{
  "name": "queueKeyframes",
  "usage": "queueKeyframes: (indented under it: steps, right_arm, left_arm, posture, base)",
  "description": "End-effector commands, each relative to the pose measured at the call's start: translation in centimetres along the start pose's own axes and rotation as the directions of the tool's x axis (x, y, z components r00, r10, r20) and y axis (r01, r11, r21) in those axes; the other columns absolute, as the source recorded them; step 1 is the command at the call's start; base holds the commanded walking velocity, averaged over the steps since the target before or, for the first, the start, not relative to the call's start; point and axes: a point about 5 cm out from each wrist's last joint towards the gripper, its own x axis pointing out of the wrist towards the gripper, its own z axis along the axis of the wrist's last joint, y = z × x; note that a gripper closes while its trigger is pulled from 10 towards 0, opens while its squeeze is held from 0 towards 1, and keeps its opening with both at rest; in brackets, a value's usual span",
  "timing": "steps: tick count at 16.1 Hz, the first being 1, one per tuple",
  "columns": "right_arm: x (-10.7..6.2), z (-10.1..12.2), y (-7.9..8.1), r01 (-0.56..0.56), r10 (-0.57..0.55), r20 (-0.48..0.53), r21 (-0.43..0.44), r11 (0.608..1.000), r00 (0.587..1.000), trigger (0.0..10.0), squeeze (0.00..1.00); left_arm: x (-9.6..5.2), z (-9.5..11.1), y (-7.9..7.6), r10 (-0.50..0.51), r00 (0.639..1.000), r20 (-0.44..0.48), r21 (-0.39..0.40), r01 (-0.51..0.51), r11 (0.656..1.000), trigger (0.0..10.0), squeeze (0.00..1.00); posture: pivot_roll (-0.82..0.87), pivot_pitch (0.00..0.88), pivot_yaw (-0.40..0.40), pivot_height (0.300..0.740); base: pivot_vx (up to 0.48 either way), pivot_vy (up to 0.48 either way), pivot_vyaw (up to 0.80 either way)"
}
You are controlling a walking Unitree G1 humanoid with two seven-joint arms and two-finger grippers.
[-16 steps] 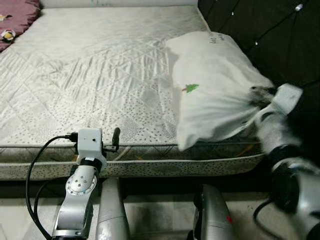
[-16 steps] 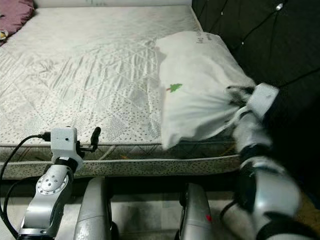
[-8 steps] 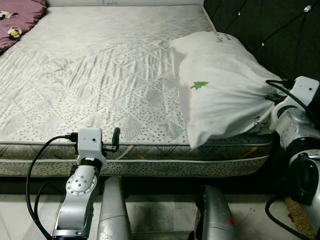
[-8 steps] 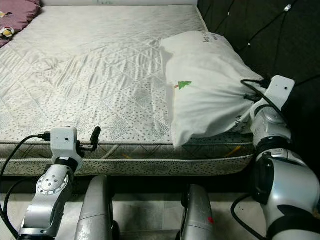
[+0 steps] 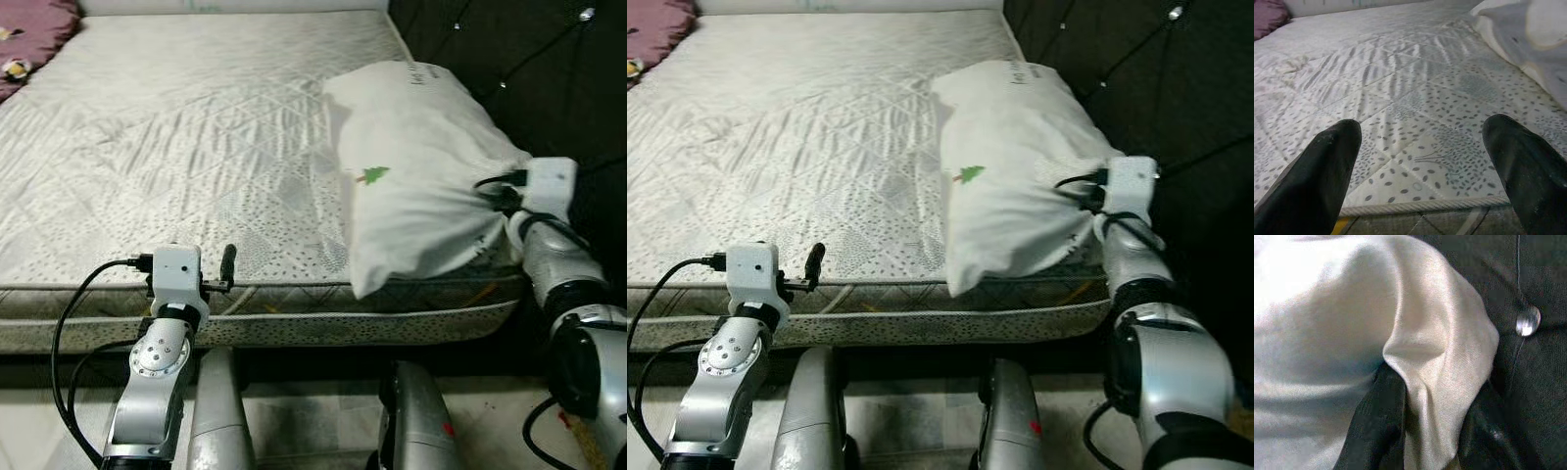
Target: Clean up the room
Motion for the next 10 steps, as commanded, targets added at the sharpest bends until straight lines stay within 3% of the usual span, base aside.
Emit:
queueKeyframes:
  steps: [1, 4, 6, 7, 8, 10]
  right_arm:
    - [0.2, 2.9, -0.7, 0.059, -0.053, 0.13, -0.043, 0.997, 0.99, 10.0, 1.0]
    - [0.1, 3.6, -2.2, 0.093, -0.091, 0.159, -0.002, 0.996, 0.983, 10.0, 1.0]
    - [-0.2, 2.2, -2.3, 0.064, -0.064, 0.138, 0.01, 0.998, 0.988, 10.0, 1.0]
    - [-0.4, 1.4, -2.1, 0.053, -0.054, 0.134, 0.01, 0.999, 0.989, 10.0, 1.0]
    - [-0.7, 0.3, -2.0, 0.041, -0.041, 0.109, -0.001, 0.999, 0.993, 10.0, 1.0]
    - [-1.3, -1.8, -1.7, 0.015, -0.016, 0.071, 0.012, 1.0, 0.997, 10.0, 1.0]
  left_arm:
    - [0.2, 0.2, 0.1, 0.002, 1.0, 0.005, 0.005, -0.002, 1.0, 10.0, 0.0]
    - [0.2, 0.2, 0.2, 0.005, 1.0, 0.006, 0.006, -0.005, 1.0, 10.0, 0.0]
    - [0.0, 0.1, 0.4, 0.01, 1.0, 0.003, 0.005, -0.01, 1.0, 10.0, 0.0]
    - [0.0, 0.1, 0.2, -0.016, 1.0, -0.005, -0.044, 0.016, 0.999, 10.0, 0.0]
    - [-0.1, 0.4, -0.4, -0.072, 0.997, 0.007, -0.084, 0.072, 0.994, 10.0, 0.0]
    - [-0.7, 1.6, -2.3, -0.229, 0.97, 0.087, -0.039, 0.233, 0.972, 10.0, 0.0]
  posture:
    - [0.08, 0.0, -0.007, 0.529]
    - [0.09, 0.0, -0.011, 0.529]
    - [0.08, 0.0, -0.014, 0.529]
    - [0.08, 0.0, -0.014, 0.529]
    - [0.07, 0.0, -0.012, 0.529]
    - [0.06, 0.0, -0.01, 0.529]
  base:
    - [0.0, 0.0, 0.0]
    - [0.0, 0.0, 0.0]
    - [0.0, 0.0, 0.0]
    - [0.0, 0.0, 0.0]
    - [0.0, 0.0, 0.0]
    - [0.0, 0.0, 0.0]
